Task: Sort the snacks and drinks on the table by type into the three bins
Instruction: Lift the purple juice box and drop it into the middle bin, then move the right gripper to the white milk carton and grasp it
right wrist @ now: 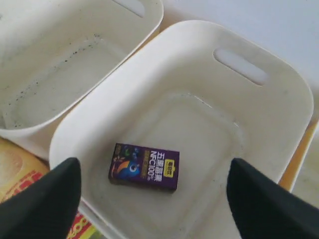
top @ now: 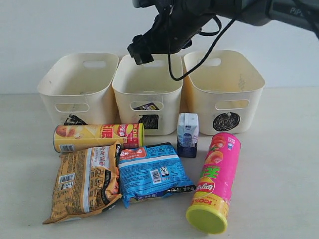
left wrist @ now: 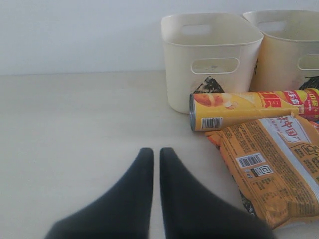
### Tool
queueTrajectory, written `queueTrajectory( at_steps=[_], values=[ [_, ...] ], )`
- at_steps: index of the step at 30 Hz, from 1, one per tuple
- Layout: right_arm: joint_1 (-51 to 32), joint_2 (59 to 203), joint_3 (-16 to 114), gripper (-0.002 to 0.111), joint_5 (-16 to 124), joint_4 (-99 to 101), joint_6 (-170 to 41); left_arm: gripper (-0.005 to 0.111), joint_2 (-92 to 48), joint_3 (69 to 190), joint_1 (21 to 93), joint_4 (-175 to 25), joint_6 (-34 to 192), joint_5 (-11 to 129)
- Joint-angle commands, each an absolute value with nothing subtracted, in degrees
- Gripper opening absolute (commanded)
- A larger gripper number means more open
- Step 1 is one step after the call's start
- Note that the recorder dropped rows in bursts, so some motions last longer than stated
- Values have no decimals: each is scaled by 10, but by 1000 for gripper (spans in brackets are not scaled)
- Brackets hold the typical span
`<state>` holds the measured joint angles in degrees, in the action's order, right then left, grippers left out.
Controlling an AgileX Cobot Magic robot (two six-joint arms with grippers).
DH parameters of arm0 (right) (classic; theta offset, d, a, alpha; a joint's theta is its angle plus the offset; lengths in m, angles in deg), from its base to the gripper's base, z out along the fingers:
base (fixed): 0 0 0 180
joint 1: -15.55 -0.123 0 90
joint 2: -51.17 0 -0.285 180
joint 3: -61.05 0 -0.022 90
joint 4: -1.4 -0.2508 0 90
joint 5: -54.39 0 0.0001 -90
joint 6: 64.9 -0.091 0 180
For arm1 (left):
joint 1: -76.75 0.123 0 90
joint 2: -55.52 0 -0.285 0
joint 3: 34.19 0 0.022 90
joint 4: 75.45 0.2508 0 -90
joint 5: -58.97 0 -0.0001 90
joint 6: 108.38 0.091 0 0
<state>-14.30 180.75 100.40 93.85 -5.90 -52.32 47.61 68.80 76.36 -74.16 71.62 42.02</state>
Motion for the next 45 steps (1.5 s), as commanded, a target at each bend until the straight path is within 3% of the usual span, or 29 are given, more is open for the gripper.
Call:
queueTrajectory(
  at_steps=[1, 7, 20, 28, 33, 35, 38, 43, 45],
  values=[
    [-142, 1772, 1005, 53, 1032, -55, -526, 4, 477, 686, 762, -744, 716, 420],
    [-142, 1753, 1005, 0, 1165, -57, -528, 4, 477, 686, 762, -744, 716, 420],
    [-142, 1733, 993, 0, 1244, -36, -528, 4, 477, 686, 762, -744, 716, 420],
    [-142, 1679, 855, 0, 1243, -3, -540, 4, 477, 686, 762, -744, 716, 420],
    [-142, 1642, 756, 0, 1140, 2, -593, 4, 477, 686, 762, -744, 716, 420],
    [-142, 1638, 734, 3, 1124, 2, -598, 4, 477, 686, 762, -744, 716, 420],
    [-142, 1638, 711, 21, 1104, 2, -614, 4, 477, 686, 762, -744, 716, 420],
    [-142, 1637, 672, 74, 1024, 2, -692, 4, 477, 686, 762, -744, 716, 420],
    [-142, 1637, 660, 84, 983, 2, -727, 4, 477, 686, 762, -744, 716, 420]
  ],
)
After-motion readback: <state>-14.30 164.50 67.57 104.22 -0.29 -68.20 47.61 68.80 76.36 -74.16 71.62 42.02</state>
